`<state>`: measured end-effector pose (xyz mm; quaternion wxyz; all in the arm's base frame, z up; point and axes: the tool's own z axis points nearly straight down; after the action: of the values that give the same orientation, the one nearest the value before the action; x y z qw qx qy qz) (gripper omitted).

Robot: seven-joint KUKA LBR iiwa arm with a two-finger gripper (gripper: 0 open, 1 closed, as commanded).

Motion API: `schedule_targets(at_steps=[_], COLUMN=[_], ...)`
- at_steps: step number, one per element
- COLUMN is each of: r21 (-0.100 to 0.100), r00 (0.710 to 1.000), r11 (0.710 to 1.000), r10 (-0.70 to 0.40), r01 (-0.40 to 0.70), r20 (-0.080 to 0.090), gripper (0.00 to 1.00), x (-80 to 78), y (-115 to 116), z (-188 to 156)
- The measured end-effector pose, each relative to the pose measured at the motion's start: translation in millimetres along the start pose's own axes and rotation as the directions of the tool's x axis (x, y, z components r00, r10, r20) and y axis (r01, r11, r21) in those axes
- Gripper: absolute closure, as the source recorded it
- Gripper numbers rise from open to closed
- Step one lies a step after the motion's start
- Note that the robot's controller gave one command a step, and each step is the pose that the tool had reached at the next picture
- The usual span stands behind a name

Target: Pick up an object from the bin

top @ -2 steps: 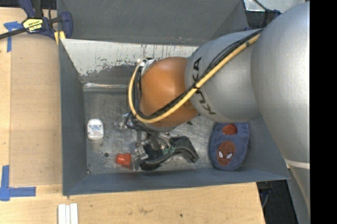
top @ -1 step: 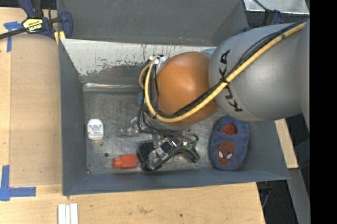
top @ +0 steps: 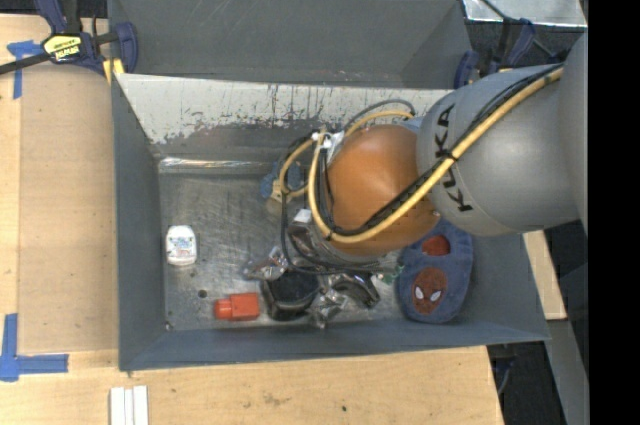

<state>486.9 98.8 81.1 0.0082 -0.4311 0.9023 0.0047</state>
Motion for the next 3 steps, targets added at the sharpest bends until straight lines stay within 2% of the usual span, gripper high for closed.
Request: schedule_targets(at_steps=[1,2,3], r21=[0.0,0.007,0.001], r00=[1.0,1.0,1.0], r11=[1.0,1.0,1.0], r10=[0.0,-0.027,-0.016], r01=[0.0,0.027,0.016], r20=[-0.001,-0.013,-0.014], gripper=[1.0,1.0,1.0], x=[-0.3,32.6,36.9], y=[0,-38,-30], z=[0,-140,-71])
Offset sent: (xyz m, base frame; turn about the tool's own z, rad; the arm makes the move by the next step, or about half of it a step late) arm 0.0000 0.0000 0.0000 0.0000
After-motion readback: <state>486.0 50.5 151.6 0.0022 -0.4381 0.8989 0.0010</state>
